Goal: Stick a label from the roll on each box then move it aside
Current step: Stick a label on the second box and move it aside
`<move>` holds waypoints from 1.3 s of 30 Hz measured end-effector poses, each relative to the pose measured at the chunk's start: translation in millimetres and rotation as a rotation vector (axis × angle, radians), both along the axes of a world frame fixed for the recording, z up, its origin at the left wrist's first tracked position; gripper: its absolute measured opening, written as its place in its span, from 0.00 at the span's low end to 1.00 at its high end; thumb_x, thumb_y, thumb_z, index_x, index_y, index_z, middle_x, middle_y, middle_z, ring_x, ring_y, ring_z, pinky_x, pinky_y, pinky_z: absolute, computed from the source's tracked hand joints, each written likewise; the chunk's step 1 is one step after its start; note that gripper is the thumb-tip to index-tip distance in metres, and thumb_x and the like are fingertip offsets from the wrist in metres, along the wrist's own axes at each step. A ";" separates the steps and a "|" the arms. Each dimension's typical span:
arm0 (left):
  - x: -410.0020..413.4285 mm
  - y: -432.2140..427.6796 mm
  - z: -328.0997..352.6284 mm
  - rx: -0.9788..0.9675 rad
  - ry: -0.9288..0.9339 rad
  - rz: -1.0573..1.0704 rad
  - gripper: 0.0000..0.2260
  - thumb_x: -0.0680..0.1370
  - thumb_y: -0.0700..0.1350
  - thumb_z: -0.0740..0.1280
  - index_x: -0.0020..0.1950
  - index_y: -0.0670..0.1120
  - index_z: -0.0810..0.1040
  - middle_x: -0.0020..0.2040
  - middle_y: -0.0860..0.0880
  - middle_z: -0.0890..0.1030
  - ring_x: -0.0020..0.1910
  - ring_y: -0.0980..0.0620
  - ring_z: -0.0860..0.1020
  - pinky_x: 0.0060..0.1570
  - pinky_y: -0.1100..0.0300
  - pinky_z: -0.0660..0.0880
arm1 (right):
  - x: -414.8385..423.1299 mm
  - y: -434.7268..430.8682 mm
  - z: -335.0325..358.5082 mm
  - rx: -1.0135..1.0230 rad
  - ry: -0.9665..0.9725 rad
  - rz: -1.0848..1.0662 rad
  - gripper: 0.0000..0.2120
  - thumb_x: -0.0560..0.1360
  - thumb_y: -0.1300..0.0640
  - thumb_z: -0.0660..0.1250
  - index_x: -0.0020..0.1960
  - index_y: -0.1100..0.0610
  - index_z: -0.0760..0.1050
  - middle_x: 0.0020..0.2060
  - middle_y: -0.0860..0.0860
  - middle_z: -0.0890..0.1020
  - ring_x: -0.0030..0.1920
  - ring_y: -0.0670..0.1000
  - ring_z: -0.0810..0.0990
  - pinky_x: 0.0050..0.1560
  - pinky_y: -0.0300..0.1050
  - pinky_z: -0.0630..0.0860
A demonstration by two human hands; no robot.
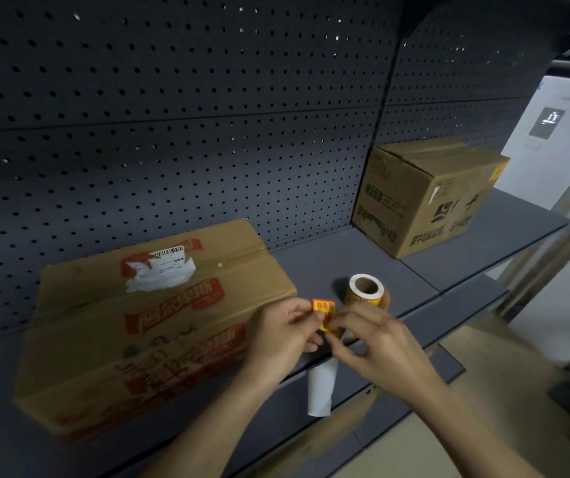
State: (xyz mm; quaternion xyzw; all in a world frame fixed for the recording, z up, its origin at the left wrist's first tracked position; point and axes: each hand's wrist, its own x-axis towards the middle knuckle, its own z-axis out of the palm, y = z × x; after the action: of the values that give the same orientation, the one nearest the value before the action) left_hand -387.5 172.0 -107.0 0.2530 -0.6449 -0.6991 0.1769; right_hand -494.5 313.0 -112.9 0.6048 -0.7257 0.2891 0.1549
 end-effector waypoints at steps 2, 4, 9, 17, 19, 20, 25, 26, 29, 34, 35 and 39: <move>2.2 -3.1 -4.8 -0.066 0.002 -0.002 0.04 0.79 0.36 0.67 0.50 0.40 0.82 0.39 0.44 0.83 0.33 0.53 0.79 0.35 0.63 0.77 | -0.9 -0.7 -0.9 0.010 0.018 0.006 0.09 0.77 0.49 0.69 0.49 0.55 0.82 0.47 0.47 0.82 0.48 0.48 0.81 0.50 0.44 0.78; 3.5 -4.4 -8.7 -0.098 0.006 -0.003 0.05 0.79 0.36 0.67 0.48 0.42 0.82 0.38 0.47 0.84 0.34 0.54 0.80 0.34 0.64 0.76 | -2.3 0.2 -1.5 0.030 0.001 0.014 0.11 0.77 0.46 0.69 0.50 0.53 0.82 0.49 0.46 0.81 0.49 0.47 0.80 0.52 0.43 0.76; 4.7 -7.5 -6.0 -0.146 0.010 0.055 0.06 0.80 0.36 0.65 0.48 0.43 0.80 0.43 0.45 0.85 0.38 0.51 0.82 0.36 0.61 0.78 | -4.3 4.0 3.3 -0.009 -0.407 -0.032 0.14 0.72 0.41 0.73 0.53 0.47 0.81 0.49 0.38 0.78 0.52 0.43 0.78 0.51 0.31 0.70; 18.0 -8.3 3.4 -0.292 0.056 0.072 0.08 0.79 0.36 0.67 0.46 0.48 0.81 0.40 0.47 0.85 0.37 0.54 0.83 0.41 0.58 0.80 | -5.2 -17.0 1.5 -0.047 -1.004 0.037 0.04 0.76 0.61 0.71 0.47 0.61 0.83 0.41 0.64 0.81 0.41 0.53 0.78 0.46 0.45 0.74; 22.5 -11.0 1.6 -0.368 0.048 0.099 0.05 0.79 0.42 0.67 0.47 0.50 0.82 0.41 0.49 0.85 0.40 0.52 0.84 0.46 0.50 0.82 | -4.3 -20.4 1.7 -0.068 -1.028 0.040 0.03 0.76 0.61 0.71 0.45 0.61 0.83 0.40 0.67 0.79 0.39 0.52 0.76 0.45 0.46 0.72; 25.9 -12.5 2.1 -0.433 0.028 0.101 0.05 0.78 0.48 0.66 0.49 0.51 0.82 0.42 0.51 0.85 0.42 0.52 0.84 0.48 0.47 0.82 | -3.7 -21.9 2.7 -0.076 -1.037 0.042 0.03 0.76 0.62 0.72 0.45 0.60 0.83 0.39 0.67 0.80 0.39 0.51 0.76 0.45 0.45 0.72; 36.1 -14.6 23.9 -0.909 -0.088 0.169 0.14 0.78 0.55 0.60 0.48 0.49 0.82 0.40 0.52 0.83 0.38 0.53 0.82 0.42 0.51 0.81 | 0.6 -32.4 9.4 -0.116 -1.026 0.086 0.05 0.75 0.63 0.71 0.41 0.57 0.83 0.33 0.57 0.77 0.35 0.47 0.72 0.38 0.38 0.69; 37.2 -14.5 29.0 -1.013 -0.102 0.211 0.14 0.78 0.54 0.61 0.47 0.48 0.83 0.41 0.52 0.83 0.38 0.53 0.81 0.42 0.53 0.80 | 0.6 -34.3 10.4 -0.117 -1.017 0.093 0.05 0.75 0.63 0.71 0.41 0.57 0.83 0.33 0.58 0.77 0.35 0.47 0.72 0.38 0.39 0.69; 43.4 -20.4 37.3 -1.123 -0.136 0.324 0.13 0.76 0.52 0.63 0.47 0.46 0.83 0.42 0.51 0.84 0.38 0.51 0.81 0.40 0.53 0.79 | -1.9 -35.8 9.4 -0.069 -0.997 0.100 0.03 0.75 0.61 0.71 0.44 0.58 0.83 0.38 0.65 0.80 0.39 0.51 0.76 0.42 0.44 0.73; 49.5 -45.9 23.0 -1.424 -0.185 0.367 0.14 0.72 0.51 0.66 0.50 0.44 0.84 0.51 0.50 0.84 0.56 0.46 0.77 0.60 0.50 0.74 | -2.6 -40.4 1.3 0.014 -0.998 0.120 0.06 0.76 0.62 0.71 0.43 0.52 0.83 0.38 0.50 0.85 0.40 0.44 0.80 0.45 0.38 0.76; 50.4 -50.6 20.2 -1.430 -0.223 0.341 0.17 0.72 0.53 0.66 0.53 0.45 0.84 0.54 0.50 0.83 0.60 0.45 0.76 0.65 0.49 0.70 | -2.0 -42.7 -0.1 0.028 -0.994 0.117 0.06 0.76 0.62 0.71 0.43 0.53 0.83 0.37 0.48 0.85 0.40 0.43 0.80 0.45 0.37 0.76; 54.3 -58.3 11.8 -1.403 -0.379 0.235 0.26 0.72 0.61 0.61 0.61 0.47 0.82 0.63 0.51 0.81 0.67 0.47 0.74 0.71 0.53 0.61 | -0.4 -52.0 -3.8 0.055 -0.954 0.106 0.03 0.76 0.60 0.71 0.45 0.56 0.83 0.39 0.50 0.85 0.40 0.44 0.80 0.45 0.42 0.77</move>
State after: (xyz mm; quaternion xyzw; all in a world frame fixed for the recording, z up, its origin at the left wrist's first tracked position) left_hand -333.2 113.7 -95.2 0.2642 -0.9288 -0.0429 0.2565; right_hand -495.0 260.9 -116.7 0.4446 -0.6913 0.5227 -0.2265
